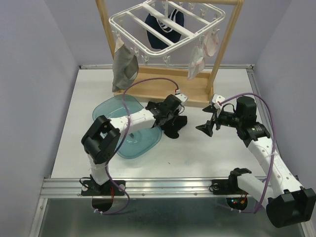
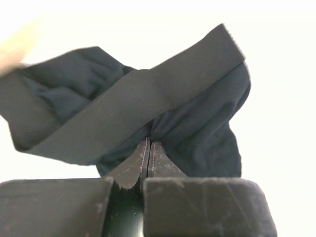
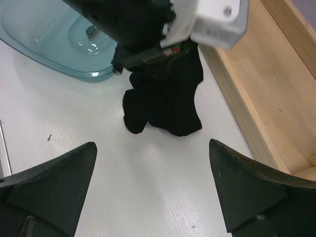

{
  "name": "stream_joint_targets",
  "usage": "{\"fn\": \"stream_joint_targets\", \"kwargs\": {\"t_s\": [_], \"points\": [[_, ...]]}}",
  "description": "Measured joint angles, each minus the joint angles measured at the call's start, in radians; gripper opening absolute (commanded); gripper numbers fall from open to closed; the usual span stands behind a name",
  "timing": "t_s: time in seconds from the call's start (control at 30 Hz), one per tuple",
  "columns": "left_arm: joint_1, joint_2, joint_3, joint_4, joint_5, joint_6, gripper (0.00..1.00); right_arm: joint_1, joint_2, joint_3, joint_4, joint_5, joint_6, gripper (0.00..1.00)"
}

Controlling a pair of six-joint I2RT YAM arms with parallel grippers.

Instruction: Remove the underwear clipped to the hanger

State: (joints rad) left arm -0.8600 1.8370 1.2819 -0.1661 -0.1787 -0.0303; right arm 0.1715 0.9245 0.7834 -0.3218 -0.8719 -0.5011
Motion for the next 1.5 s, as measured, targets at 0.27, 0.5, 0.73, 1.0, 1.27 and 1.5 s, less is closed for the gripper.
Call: {"fn": "stream_joint_targets", "kwargs": {"t_s": [0.27, 0.5, 0.73, 1.0, 1.27, 1.5], "points": [[-0.003, -0.357, -0.062, 0.111, 0.014, 0.004, 0.00, -0.007, -0.004, 0.000, 0.000, 0.001, 0.000, 1.00], [-0.003, -0.668, -0.156, 0.157, -0.093, 0.008, 0.00, -0.009, -0.004, 0.000, 0.000, 0.001, 0.000, 1.00], [-0.003, -0.925, -0.205, 0.154, -0.288, 0.051, 0.00, -0.011, 0.000, 0.000, 0.000, 0.001, 0.000, 1.00], [0.006, -1.036, -0.258, 0.139, -0.479, 0.098, 0.00, -0.014, 0.011, 0.000, 0.000, 0.004, 0.000, 1.00], [0.082, -0.996, -0.387, 0.128, -0.452, 0.076, 0.00, -0.023, 0.014, 0.000, 0.000, 0.005, 0.000, 1.00], [0.177, -0.976, -0.438, 0.124, -0.346, 0.034, 0.00, -0.029, 0.014, 0.000, 0.000, 0.004, 0.000, 1.00]]}}
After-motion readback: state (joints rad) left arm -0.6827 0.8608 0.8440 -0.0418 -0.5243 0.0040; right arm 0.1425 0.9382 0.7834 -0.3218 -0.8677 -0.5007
